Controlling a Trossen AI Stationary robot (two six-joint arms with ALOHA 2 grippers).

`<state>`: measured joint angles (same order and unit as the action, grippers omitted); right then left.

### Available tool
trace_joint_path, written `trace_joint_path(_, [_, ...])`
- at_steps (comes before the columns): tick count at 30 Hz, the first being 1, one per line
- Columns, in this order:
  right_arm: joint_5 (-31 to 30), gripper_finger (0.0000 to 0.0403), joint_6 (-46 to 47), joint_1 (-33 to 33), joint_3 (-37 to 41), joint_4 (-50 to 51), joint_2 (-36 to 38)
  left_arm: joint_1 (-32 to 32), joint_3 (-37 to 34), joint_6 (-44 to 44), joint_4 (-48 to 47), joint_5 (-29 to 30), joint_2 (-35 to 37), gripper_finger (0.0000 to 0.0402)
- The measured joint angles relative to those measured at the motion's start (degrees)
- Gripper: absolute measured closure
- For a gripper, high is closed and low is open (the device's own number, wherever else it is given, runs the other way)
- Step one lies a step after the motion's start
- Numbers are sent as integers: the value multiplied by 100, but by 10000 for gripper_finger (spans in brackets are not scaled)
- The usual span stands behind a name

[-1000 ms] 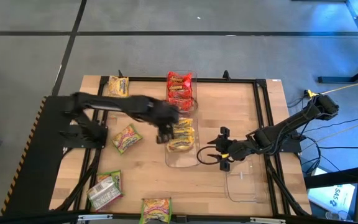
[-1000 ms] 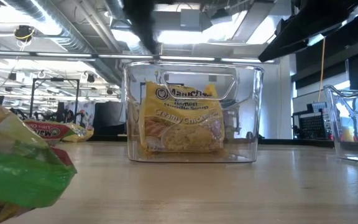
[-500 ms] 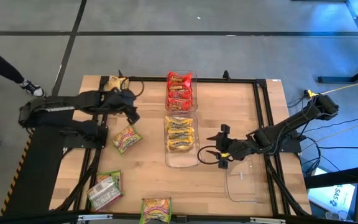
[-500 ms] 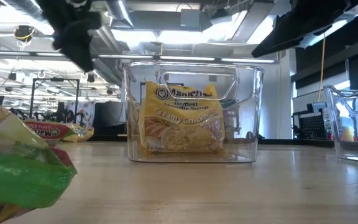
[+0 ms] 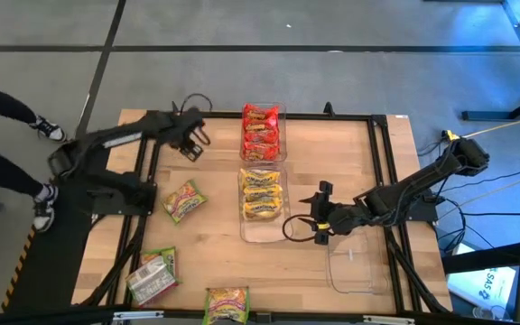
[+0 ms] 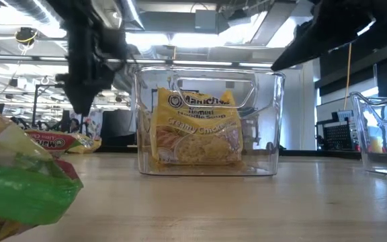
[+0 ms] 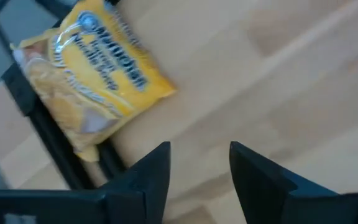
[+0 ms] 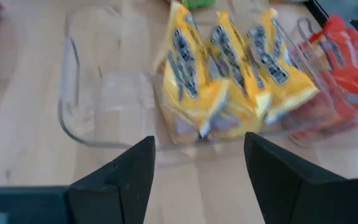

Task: Sort Maruchan noodles
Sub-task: Put the yellow noodle pack into the middle transparent bin

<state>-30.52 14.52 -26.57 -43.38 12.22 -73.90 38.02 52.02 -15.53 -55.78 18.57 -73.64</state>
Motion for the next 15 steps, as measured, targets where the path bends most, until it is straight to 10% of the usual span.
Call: trace_joint_path(15, [2, 182, 20, 0, -2, -54, -139, 1906, 1280, 1016, 112, 1941, -2512, 367])
